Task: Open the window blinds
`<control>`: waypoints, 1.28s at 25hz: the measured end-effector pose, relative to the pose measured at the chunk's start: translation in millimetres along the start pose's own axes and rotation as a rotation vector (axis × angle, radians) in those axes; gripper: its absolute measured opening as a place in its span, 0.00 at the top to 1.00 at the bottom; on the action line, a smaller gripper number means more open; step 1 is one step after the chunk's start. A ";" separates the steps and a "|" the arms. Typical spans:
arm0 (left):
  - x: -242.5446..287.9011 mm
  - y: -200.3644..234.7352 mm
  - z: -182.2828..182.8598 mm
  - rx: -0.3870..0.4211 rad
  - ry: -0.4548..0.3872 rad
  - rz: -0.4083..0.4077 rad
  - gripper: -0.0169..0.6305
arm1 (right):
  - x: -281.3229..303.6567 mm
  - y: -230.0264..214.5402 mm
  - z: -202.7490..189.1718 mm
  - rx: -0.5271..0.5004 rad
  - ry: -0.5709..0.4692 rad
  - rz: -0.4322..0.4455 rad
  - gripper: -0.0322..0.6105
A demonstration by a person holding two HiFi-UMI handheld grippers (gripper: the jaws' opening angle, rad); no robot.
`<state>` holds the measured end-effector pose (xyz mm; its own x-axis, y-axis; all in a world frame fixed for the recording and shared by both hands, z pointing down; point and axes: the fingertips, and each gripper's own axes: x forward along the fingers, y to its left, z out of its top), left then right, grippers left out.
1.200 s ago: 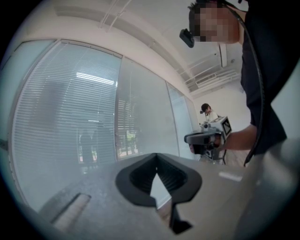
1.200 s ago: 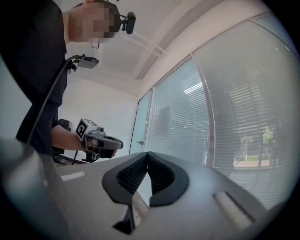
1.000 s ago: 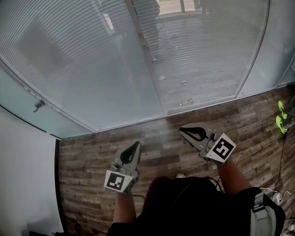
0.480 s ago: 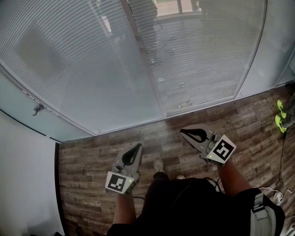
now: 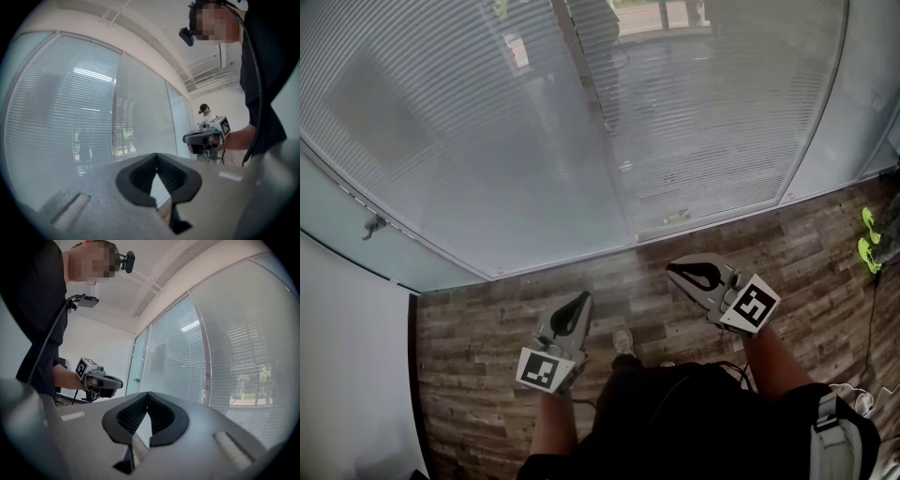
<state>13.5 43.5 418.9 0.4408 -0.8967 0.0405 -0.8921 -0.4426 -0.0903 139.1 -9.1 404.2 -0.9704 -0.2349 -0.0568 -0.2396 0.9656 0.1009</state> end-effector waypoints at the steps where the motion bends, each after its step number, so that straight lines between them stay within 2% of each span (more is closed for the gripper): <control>1: 1.6 2.0 -0.6 -0.002 0.000 -0.002 0.97 | 2.1 -2.3 0.3 -0.006 0.001 -0.002 0.94; 10: 15.3 40.8 -1.0 -0.008 -0.008 -0.020 0.97 | 37.8 -23.0 -1.2 -0.008 0.004 -0.014 0.94; 22: 41.5 123.5 4.3 -0.010 -0.052 -0.063 0.97 | 116.9 -56.1 3.9 -0.030 0.025 -0.042 0.94; 32: 50.0 162.9 3.8 -0.008 -0.063 -0.105 0.97 | 162.8 -69.1 7.2 -0.060 0.038 -0.061 0.94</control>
<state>-109.3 -73.4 402.4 0.5369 -0.8436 -0.0130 -0.8414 -0.5343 -0.0807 -2.1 -113.2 380.8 -0.9542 -0.2979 -0.0273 -0.2984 0.9413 0.1577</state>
